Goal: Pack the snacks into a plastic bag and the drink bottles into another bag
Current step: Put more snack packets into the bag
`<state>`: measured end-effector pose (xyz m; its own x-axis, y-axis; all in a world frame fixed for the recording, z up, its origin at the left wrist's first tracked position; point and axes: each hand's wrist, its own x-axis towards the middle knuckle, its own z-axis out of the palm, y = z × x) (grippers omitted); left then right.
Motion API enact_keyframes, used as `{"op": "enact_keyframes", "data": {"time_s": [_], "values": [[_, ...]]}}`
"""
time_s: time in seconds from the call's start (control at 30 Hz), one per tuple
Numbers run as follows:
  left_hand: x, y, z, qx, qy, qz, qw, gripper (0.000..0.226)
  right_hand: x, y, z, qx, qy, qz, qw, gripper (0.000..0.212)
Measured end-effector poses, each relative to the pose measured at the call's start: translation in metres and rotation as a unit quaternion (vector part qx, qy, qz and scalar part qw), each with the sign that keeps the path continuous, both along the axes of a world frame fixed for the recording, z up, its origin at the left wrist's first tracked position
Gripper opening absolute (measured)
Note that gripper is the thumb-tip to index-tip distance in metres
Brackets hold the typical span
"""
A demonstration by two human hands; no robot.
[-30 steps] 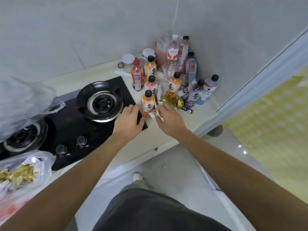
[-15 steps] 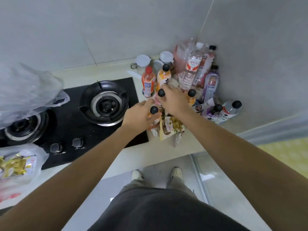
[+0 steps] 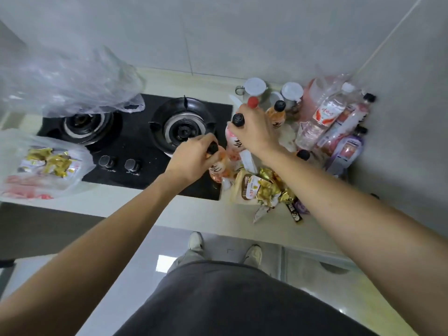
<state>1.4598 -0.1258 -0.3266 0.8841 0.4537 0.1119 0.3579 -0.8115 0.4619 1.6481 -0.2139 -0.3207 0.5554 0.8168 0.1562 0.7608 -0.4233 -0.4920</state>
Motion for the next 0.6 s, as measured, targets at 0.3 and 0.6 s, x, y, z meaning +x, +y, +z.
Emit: {"op": "enact_keyframes", "data": {"time_s": [0.3,0.6], "values": [[-0.053,0.037,-0.01,0.013,0.034,0.11,0.993,0.021,-0.026,0.041,-0.011,-0.037,0.057,0.07,0.995,0.027],[-0.071,0.054,-0.019,-0.01,0.009,0.11,0.994,0.023,-0.043,0.052,-0.024,-0.06,0.025,0.074,0.995,0.032]]}}
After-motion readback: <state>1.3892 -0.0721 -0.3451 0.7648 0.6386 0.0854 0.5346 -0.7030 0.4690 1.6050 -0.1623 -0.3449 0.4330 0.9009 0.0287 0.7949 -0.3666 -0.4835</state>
